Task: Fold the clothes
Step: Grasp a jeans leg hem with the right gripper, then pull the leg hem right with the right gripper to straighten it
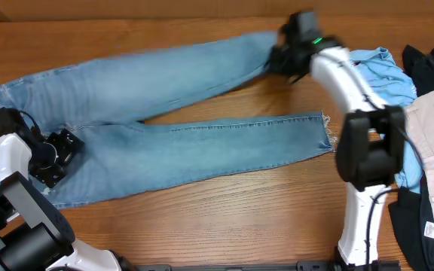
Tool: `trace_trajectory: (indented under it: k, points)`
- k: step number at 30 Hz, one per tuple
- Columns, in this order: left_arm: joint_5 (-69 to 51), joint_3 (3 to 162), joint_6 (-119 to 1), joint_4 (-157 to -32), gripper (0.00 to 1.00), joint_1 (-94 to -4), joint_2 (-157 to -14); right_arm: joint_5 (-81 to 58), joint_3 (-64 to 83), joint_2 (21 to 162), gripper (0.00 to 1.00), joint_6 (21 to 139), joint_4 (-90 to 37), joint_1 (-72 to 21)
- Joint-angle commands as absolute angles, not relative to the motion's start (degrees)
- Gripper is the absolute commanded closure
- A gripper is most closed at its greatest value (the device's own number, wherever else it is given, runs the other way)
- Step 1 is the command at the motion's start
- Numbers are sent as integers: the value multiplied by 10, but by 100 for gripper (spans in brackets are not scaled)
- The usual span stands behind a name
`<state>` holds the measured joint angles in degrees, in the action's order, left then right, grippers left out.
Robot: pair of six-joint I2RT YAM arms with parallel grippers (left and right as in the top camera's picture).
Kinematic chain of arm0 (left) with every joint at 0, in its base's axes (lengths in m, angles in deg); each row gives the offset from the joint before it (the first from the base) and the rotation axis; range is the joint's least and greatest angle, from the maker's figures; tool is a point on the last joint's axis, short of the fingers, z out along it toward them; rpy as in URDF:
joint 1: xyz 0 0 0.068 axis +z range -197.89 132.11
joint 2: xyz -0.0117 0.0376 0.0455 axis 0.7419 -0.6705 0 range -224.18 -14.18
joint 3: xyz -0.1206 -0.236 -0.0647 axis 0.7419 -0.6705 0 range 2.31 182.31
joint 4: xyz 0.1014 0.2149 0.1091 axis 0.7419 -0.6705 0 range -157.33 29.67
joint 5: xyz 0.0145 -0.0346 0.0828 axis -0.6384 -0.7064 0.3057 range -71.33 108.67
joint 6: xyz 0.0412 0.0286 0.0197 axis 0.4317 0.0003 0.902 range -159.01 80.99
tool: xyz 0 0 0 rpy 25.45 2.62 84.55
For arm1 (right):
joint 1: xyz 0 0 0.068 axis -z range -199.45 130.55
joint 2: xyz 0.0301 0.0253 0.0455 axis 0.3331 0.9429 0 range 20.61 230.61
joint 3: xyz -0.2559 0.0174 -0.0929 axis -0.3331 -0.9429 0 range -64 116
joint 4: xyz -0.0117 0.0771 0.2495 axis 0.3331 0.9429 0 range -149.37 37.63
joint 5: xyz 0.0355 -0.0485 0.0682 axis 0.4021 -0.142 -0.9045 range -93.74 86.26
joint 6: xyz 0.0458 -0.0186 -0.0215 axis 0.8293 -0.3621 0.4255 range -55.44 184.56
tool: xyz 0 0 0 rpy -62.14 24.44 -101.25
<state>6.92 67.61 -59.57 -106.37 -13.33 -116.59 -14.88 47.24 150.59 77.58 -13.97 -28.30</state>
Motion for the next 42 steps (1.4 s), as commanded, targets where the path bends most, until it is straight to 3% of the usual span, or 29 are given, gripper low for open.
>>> trace_trajectory:
  k: [1, 2, 5, 6, 8, 10, 20, 24, 33, 39, 42]
  points:
    - [72, 677, -583, -1063, 7, -135, -1172, -5, 605, 1419, 73, 717, -57, -265]
    - [72, 677, -583, -1063, 7, -135, -1172, 0, 620, 1419, 59, 717, -31, -265]
    - [72, 677, -582, -1063, 8, -135, -1172, 1, 627, 1419, 57, 717, 28, -265]
    - [73, 677, -582, -1063, 7, -135, -1172, 2, 626, 1422, 51, 717, 44, -265]
    - [72, 677, -582, -1064, 7, -135, -1172, 12, 615, 1423, 26, 718, 72, -265]
    - [72, 677, -582, -1064, 7, -135, -1172, 22, 599, 1423, 22, 718, 93, -264]
    - [72, 677, -582, -1063, 7, -135, -1172, 39, 552, 1423, 14, 720, 178, -249]
    - [73, 677, -577, -1064, 7, -135, -1172, 37, 552, 1423, 0, 720, 205, -245]
    - [135, 677, -566, -1069, 4, -135, -1172, 4, 552, 1423, 0, 721, 282, -198]
    - [118, 677, -566, -1005, 15, -139, -1172, -7, 553, 1414, 0, 735, 315, -151]
    - [116, 677, -566, -995, 34, -143, -1177, -11, 553, 1403, 0, 735, 329, -140]
